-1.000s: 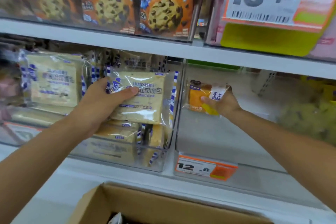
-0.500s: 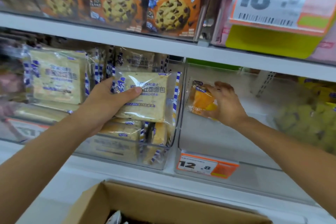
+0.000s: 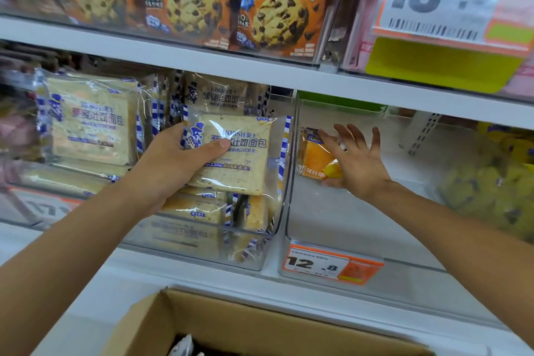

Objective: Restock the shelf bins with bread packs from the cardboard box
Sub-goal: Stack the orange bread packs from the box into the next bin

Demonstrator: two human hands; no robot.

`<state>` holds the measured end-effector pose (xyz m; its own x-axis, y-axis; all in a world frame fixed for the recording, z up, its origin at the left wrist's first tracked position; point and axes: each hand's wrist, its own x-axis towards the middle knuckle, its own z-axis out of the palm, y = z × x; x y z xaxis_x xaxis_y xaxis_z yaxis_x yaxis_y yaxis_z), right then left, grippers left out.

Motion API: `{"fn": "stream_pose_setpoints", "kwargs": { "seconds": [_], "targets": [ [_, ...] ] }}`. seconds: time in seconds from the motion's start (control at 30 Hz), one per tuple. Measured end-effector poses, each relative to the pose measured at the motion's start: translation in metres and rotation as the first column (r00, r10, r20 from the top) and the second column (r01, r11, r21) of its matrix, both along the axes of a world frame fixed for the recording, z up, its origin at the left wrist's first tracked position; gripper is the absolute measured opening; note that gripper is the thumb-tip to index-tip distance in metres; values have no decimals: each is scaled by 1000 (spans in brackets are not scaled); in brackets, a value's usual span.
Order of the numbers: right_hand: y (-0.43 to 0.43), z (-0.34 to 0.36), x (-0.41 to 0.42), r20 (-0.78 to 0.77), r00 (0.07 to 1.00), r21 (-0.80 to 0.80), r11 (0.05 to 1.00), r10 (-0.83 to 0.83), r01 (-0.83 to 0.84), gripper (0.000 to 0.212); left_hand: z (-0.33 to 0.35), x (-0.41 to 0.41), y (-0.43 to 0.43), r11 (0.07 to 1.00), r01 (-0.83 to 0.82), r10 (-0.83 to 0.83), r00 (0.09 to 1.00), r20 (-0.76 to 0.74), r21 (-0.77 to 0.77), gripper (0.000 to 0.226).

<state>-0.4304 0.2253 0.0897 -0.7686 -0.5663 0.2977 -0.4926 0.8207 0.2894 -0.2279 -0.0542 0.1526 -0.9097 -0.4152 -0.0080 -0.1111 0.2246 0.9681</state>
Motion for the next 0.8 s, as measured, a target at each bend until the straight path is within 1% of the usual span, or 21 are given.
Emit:
{"fn": "stream_pose_setpoints", "kwargs": {
  "seconds": [0.03,0.07,0.13,0.17,0.23,0.27,0.3,0.4,0.47,0.5,0.6,0.67,0.7,0.77,0.8],
  "targets": [
    [-1,0,0,-5,1000,-1,1000,-1,1,114,0,1,0,1000,6,-6,1000,-3,0,47],
    [-1,0,0,-8,1000,-10,1000,6,-7,115,0,0,-1,1000,9,-9,1000,-1,-13,48],
    [3,-1,0,-24,999,-31,999,38,-39,116,-2,-1,-2,999,20,-20,1000,1,-27,67],
    [5,-1,1,-48,997,-20,998,56,-57,116,-1,-1,-2,999,26,-26,1000,0,-18,69],
    [5,-1,0,-89,992,34,996,89,-87,112,-1,0,-2,999,44,-44,999,-9,-5,54],
    [4,-1,0,-82,992,57,994,97,-93,111,-2,-1,-2,999,51,-51,999,-14,-6,48],
    [3,0,-2,-60,993,68,993,98,-94,110,-1,0,-1,999,53,-53,998,-19,-5,47],
    [2,1,-4,-9,995,50,994,99,-98,110,-1,-1,-2,999,41,-41,999,-14,-23,59],
    [4,3,-2,-2,992,24,992,125,-125,109,1,1,-2,999,35,-35,999,-13,-29,68],
    [4,5,0,-7,989,16,989,146,-146,108,1,2,-2,999,34,-34,999,-4,-23,67],
    [2,10,12,0,984,-22,984,177,-177,104,2,2,-2,999,51,-51,999,15,-3,43],
    [-2,13,22,44,987,-92,984,155,-150,100,6,2,0,998,53,-52,998,18,-16,54],
    [-5,15,27,69,986,-140,980,149,-139,99,8,2,2,999,45,-45,999,23,-20,55],
    [-11,17,37,116,982,-226,967,148,-119,96,12,4,7,999,22,-21,999,29,-28,34],
    [-13,18,42,133,980,-255,961,147,-110,96,14,5,10,999,22,-21,999,29,-23,30]
  ]
}}
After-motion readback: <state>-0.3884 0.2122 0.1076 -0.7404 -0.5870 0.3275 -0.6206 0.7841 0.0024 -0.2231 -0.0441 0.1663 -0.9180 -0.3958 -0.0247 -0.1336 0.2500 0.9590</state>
